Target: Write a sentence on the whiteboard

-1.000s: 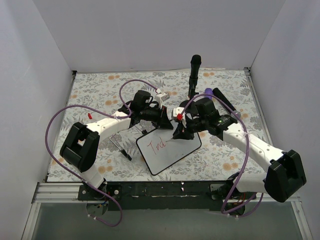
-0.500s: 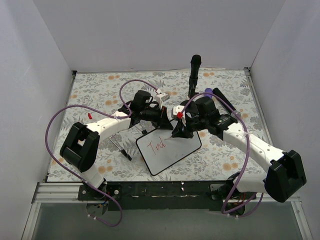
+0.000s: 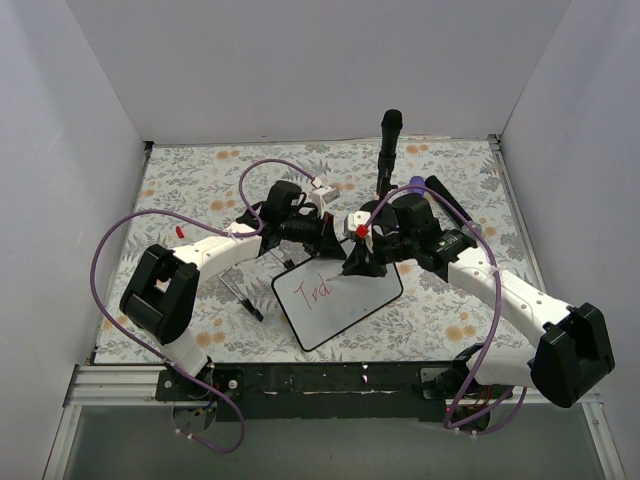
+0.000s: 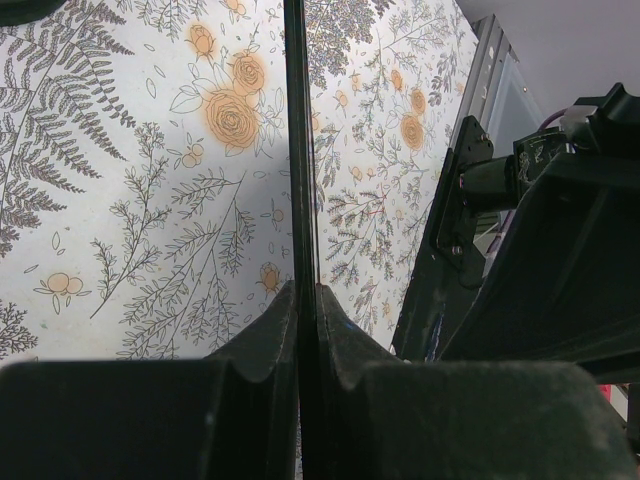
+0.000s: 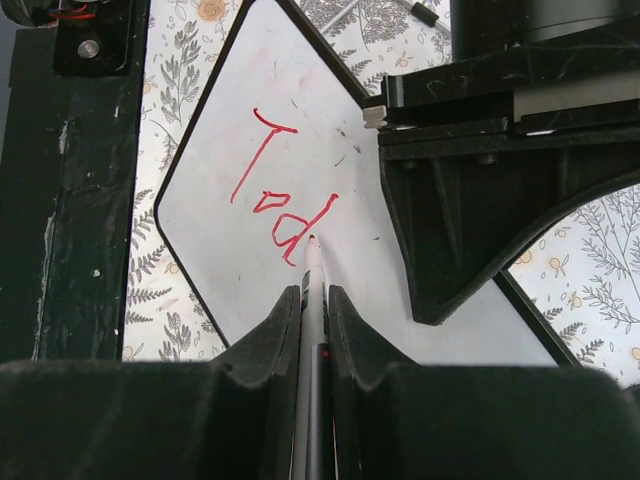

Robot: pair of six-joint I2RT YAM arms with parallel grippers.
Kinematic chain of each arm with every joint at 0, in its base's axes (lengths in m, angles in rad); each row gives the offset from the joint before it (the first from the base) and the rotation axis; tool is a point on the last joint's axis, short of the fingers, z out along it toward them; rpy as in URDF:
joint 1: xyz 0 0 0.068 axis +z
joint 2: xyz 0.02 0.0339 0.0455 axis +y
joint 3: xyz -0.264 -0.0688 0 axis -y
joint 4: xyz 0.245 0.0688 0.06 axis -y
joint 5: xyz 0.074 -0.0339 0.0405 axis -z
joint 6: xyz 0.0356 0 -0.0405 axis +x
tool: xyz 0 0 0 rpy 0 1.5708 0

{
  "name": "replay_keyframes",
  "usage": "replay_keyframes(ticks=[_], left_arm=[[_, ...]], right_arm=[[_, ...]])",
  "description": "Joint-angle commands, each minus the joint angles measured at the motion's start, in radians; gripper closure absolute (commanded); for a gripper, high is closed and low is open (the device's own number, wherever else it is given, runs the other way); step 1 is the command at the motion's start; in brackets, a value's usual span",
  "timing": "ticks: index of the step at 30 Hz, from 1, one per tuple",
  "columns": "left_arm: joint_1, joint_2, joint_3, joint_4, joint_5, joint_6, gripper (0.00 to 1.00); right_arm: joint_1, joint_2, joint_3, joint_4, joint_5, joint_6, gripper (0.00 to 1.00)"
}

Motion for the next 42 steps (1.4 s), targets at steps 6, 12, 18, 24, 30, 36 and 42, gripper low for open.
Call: replay_keyframes(ticks=[6, 12, 18, 24, 30, 36, 42], left_arm=[[-0.001, -0.045, -0.008, 0.012, -0.016, 0.087, 1.00], [-0.003, -0.042, -0.006, 0.012, -0.014, 0.084, 1.00], [-0.001, -0.042, -0.006, 0.017, -0.014, 0.082, 1.00], [-0.003, -0.040, -0.009, 0.019, -0.014, 0.081, 1.00], [-0.003, -0.041, -0.013, 0.023, -0.014, 0.081, 1.00], [-0.001, -0.042, -0.009, 0.023, -0.013, 0.079, 1.00], [-0.001, -0.039, -0.008, 0.023, -0.010, 0.078, 1.00]], right_arm=[[-0.011, -0.039, -0.016, 0.035, -0.046, -0.012, 0.99], [-0.025, -0.051, -0.027, 0.044, -0.060, -0.012, 0.99], [-0.028, -0.051, -0.038, 0.052, -0.063, -0.012, 0.99], [-0.029, -0.053, -0.047, 0.057, -0.054, -0.010, 0.99], [-0.029, -0.054, -0.056, 0.076, -0.011, 0.004, 0.99], [-0.029, -0.043, -0.062, 0.095, 0.001, 0.023, 0.99], [-0.029, -0.031, -0.062, 0.109, 0.036, 0.039, 0.99]])
